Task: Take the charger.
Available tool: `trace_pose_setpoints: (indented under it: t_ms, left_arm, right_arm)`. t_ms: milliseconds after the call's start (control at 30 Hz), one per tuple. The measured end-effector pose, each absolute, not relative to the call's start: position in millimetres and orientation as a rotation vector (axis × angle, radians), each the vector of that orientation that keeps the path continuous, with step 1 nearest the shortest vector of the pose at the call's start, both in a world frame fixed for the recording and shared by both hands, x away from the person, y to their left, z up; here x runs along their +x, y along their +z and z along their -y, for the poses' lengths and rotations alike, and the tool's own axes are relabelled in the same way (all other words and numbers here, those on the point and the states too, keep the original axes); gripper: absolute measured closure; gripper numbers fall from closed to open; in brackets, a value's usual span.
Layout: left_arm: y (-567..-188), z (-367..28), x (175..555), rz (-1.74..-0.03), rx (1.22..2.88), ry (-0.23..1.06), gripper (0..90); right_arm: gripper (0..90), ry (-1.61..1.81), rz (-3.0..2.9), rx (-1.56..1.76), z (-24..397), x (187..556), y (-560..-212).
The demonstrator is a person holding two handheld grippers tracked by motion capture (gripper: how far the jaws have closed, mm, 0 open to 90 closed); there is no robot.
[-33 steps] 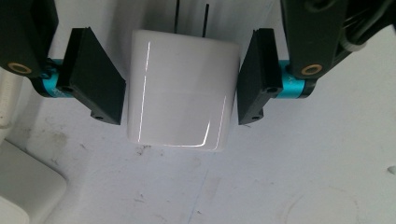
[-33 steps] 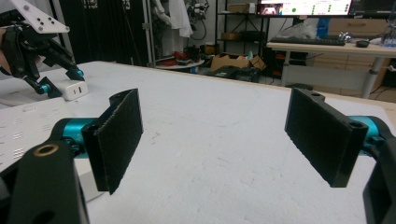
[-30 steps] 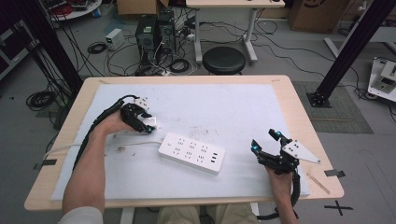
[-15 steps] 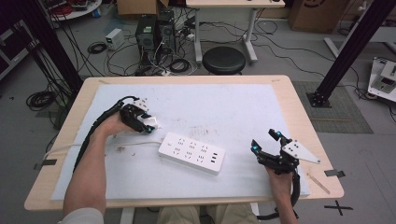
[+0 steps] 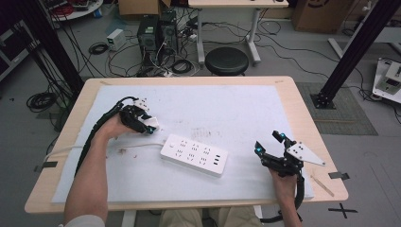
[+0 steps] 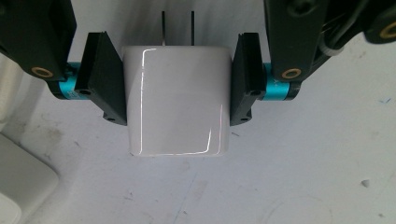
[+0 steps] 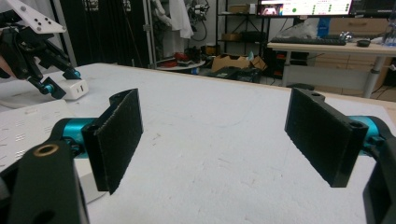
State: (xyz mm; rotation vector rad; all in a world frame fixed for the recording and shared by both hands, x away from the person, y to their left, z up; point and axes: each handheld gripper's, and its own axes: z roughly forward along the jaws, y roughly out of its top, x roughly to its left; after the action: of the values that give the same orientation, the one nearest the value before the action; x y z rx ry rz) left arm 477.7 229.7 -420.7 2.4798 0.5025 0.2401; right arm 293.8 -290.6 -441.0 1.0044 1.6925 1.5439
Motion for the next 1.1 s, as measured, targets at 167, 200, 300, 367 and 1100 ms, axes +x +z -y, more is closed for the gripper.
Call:
trace_pose_setpoints:
  t_ms: [167,200,300,367,1100]
  left_arm:
    - [-415.1,-228.7,472.6,-0.532,2.456,0.256,42.4]
    - [-413.8,-228.5,471.7,-0.531,2.453,0.261,42.4]
    - [-410.9,-227.5,467.8,-0.562,2.425,0.269,42.4]
    - [-408.4,-227.6,465.6,-0.57,2.421,0.275,42.4]
    - [-382.6,-204.5,423.1,-0.682,2.305,0.446,42.4]
  right_arm:
    - [19.7,1.544,-1.695,0.993,290.6,294.2,-441.0]
    - [19.7,1.543,-1.695,0.992,290.7,294.2,-441.0]
    - [19.7,1.542,-1.696,0.987,290.7,294.3,-441.0]
    - [19.7,1.543,-1.696,0.987,290.6,294.2,-441.0]
    - [19.7,1.554,-1.696,1.01,290.3,293.5,-440.9]
